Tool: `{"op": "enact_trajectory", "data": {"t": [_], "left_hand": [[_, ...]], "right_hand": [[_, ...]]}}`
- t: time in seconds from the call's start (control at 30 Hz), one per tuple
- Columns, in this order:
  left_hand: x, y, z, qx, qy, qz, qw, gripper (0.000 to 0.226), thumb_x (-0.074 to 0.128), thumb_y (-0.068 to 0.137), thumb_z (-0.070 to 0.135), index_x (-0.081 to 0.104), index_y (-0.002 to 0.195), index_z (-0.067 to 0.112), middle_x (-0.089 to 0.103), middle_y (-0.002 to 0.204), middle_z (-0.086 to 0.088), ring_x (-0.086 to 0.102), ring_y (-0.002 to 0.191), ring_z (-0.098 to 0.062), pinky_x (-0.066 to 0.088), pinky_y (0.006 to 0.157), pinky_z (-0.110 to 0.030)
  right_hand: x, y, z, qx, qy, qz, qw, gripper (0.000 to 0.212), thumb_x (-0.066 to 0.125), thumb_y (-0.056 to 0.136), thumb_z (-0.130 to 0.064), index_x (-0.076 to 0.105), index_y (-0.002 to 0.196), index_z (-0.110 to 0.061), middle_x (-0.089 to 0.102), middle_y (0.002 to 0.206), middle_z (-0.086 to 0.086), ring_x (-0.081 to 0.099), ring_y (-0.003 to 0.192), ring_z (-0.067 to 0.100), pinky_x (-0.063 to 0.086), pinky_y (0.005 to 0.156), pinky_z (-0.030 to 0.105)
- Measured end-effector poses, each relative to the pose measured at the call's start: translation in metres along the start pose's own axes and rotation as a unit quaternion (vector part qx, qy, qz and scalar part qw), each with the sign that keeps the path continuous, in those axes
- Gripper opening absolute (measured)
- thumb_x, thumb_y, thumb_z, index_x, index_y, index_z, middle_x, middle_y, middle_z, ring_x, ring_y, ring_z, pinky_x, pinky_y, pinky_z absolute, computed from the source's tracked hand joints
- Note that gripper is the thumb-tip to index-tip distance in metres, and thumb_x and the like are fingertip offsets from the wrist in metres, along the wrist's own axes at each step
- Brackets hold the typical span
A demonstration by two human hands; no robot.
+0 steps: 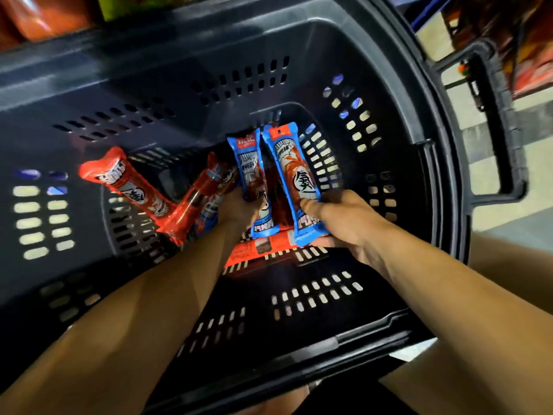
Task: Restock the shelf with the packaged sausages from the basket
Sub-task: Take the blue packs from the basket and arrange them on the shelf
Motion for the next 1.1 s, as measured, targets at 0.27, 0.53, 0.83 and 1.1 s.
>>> {"op": "enact_trajectory", "data": {"t": [0.27, 0.53, 0.83, 1.1], "left_hand": [[-0.082, -0.09, 0.011, 0.067, -0.132, 0.011, 0.989, 0.003, 0.066, 0.089, 0.022, 0.067, 0.088, 0.02, 0.063, 0.074, 0.008, 0.058, 0.059, 0.0, 0.037, 0.049, -0.006], [-0.157, -0.203, 0.01, 0.106, -0.309, -0.026, 0.945, 0.03, 0.071, 0.077, 0.032, 0.068, 0.105, 0.019, 0.073, 0.097, -0.005, 0.069, 0.089, -0.018, 0.057, 0.079, -0.039], [-0.267, -0.313, 0.059, 0.281, -0.304, 0.074, 0.907, 0.007, 0.061, 0.092, 0.012, 0.066, 0.091, 0.017, 0.069, 0.069, 0.006, 0.061, 0.056, -0.006, 0.048, 0.053, -0.021], [-0.356, -0.408, 0.12, 0.415, -0.296, 0.117, 0.852, 0.007, 0.06, 0.093, 0.014, 0.066, 0.092, 0.016, 0.071, 0.079, 0.005, 0.063, 0.068, -0.01, 0.045, 0.067, -0.032]], "right_hand": [[0.014, -0.029, -0.008, -0.096, -0.091, 0.01, 0.991, 0.005, 0.065, 0.094, -0.025, 0.064, 0.094, -0.02, 0.074, 0.093, 0.0, 0.072, 0.077, 0.012, 0.057, 0.058, 0.026], [0.053, -0.112, 0.0, -0.223, -0.068, 0.008, 0.972, 0.012, 0.061, 0.092, -0.013, 0.065, 0.082, -0.016, 0.067, 0.073, -0.003, 0.063, 0.061, 0.007, 0.051, 0.053, 0.021], [0.085, -0.231, -0.045, -0.415, -0.071, 0.024, 0.907, 0.017, 0.059, 0.08, -0.017, 0.068, 0.094, -0.02, 0.072, 0.088, -0.003, 0.067, 0.08, 0.012, 0.055, 0.075, 0.033], [0.106, -0.334, -0.127, -0.539, -0.059, 0.011, 0.84, 0.032, 0.058, 0.066, -0.034, 0.068, 0.095, -0.028, 0.07, 0.098, 0.007, 0.067, 0.095, 0.03, 0.054, 0.087, 0.058]]}}
Point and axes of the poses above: each hand's wrist, its own y-axis towards the middle knuckle, its own x-axis out of the palm, z = x × y, the point moved 4 cm from there along y, towards the middle knuckle
